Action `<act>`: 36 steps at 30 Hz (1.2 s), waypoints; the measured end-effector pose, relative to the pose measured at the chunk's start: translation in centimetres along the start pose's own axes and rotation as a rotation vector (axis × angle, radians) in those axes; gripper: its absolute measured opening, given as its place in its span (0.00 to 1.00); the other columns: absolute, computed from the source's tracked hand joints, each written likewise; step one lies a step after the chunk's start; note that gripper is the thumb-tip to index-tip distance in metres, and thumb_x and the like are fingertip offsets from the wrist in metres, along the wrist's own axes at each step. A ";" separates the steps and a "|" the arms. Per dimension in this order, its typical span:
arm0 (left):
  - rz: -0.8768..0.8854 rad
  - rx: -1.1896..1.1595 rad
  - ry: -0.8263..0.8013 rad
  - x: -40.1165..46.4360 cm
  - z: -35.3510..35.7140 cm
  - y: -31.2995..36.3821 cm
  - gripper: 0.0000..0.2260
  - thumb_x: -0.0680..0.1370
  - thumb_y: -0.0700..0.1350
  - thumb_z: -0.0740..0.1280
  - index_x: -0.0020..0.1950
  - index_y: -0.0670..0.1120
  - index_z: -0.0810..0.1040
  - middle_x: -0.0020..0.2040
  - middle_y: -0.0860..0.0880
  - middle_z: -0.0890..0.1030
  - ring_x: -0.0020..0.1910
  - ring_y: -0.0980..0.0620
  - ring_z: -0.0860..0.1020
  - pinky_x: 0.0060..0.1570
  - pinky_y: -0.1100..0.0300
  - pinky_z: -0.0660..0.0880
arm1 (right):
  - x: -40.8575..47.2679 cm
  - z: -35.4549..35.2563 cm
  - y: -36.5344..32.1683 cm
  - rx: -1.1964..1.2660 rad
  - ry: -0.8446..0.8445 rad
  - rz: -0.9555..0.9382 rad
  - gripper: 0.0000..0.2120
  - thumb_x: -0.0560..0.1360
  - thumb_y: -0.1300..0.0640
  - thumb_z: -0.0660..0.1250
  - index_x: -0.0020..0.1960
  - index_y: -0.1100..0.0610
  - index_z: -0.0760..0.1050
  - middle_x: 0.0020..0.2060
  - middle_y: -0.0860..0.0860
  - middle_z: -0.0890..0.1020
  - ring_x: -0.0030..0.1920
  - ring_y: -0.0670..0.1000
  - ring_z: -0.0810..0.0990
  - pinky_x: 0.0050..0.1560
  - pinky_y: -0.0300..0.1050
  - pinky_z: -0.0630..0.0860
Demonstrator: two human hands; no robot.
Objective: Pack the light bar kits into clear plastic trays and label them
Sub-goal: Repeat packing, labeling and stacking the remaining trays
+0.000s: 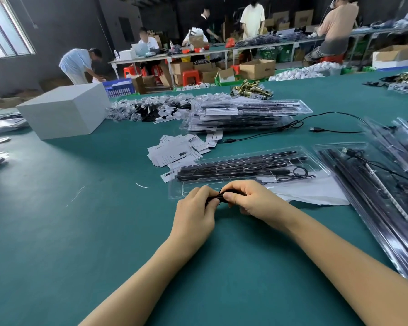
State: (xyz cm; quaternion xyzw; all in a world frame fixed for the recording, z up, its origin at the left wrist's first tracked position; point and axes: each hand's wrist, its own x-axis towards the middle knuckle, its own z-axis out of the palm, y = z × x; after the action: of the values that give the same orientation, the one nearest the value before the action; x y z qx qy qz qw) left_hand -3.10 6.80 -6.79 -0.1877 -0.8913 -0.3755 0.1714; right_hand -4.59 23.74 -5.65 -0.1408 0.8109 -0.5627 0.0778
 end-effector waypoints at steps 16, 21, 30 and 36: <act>-0.089 -0.104 -0.078 0.2 -1.5 -0.6 0.04 0.78 0.38 0.66 0.48 0.45 0.80 0.40 0.50 0.82 0.42 0.49 0.77 0.44 0.58 0.71 | 0.8 -3.9 -2.2 -0.700 0.330 -0.201 0.11 0.73 0.54 0.71 0.55 0.55 0.82 0.50 0.50 0.83 0.50 0.48 0.79 0.53 0.38 0.72; -0.067 -0.064 -0.050 0.2 -1.6 -1.0 0.04 0.78 0.38 0.66 0.48 0.45 0.80 0.40 0.51 0.82 0.41 0.51 0.76 0.42 0.62 0.70 | 2.0 -2.0 -1.1 -0.826 0.013 -0.138 0.22 0.77 0.56 0.67 0.71 0.52 0.70 0.72 0.49 0.68 0.73 0.49 0.64 0.72 0.44 0.59; 0.004 0.017 -0.012 0.4 -2.0 -1.3 0.05 0.78 0.39 0.66 0.50 0.44 0.81 0.42 0.51 0.82 0.43 0.49 0.78 0.46 0.55 0.72 | 1.9 -3.3 -0.3 -0.586 0.101 -0.101 0.18 0.71 0.55 0.74 0.61 0.48 0.79 0.61 0.43 0.79 0.63 0.41 0.74 0.64 0.34 0.67; 0.035 0.026 0.028 0.4 -2.2 -1.2 0.05 0.78 0.38 0.67 0.50 0.44 0.82 0.41 0.50 0.82 0.42 0.47 0.77 0.45 0.52 0.72 | 2.5 -3.8 0.0 -0.266 0.085 -0.015 0.13 0.68 0.60 0.76 0.53 0.52 0.84 0.52 0.44 0.84 0.50 0.35 0.80 0.52 0.25 0.72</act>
State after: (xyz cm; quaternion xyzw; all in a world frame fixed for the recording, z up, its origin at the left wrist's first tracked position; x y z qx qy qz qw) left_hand -3.58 4.52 -5.88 -0.1957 -0.8901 -0.3635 0.1929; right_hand -7.99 26.33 -4.21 -0.1317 0.8798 -0.4564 0.0200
